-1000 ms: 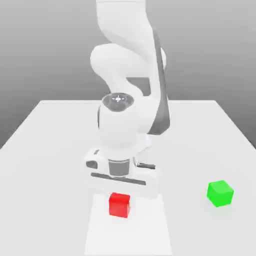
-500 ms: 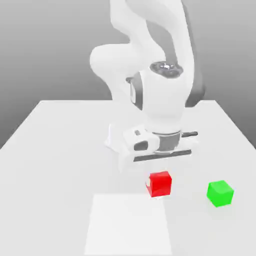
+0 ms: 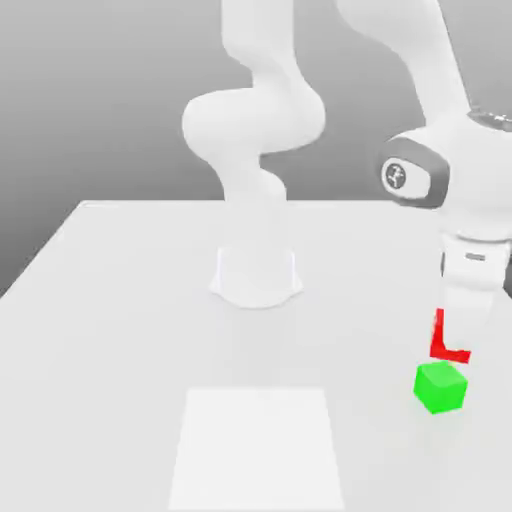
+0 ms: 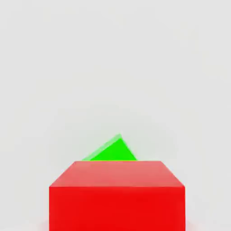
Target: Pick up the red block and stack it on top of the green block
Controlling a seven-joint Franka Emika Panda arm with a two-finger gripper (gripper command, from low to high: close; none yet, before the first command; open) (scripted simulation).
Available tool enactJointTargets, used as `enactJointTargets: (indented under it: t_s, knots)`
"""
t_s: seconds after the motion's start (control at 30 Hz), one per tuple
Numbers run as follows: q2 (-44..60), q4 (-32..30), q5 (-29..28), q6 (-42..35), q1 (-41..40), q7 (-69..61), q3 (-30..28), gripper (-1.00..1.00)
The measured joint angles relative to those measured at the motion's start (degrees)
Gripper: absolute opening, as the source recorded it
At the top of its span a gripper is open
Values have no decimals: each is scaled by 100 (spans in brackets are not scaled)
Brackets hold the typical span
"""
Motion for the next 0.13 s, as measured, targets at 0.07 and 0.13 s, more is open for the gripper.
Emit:
enactJointTargets:
  t_s: [0.07, 0.13]
  knots:
    - [168, 4, -109, 155, 43, 77, -62, 100]
    - [168, 4, -109, 155, 43, 77, -62, 100]
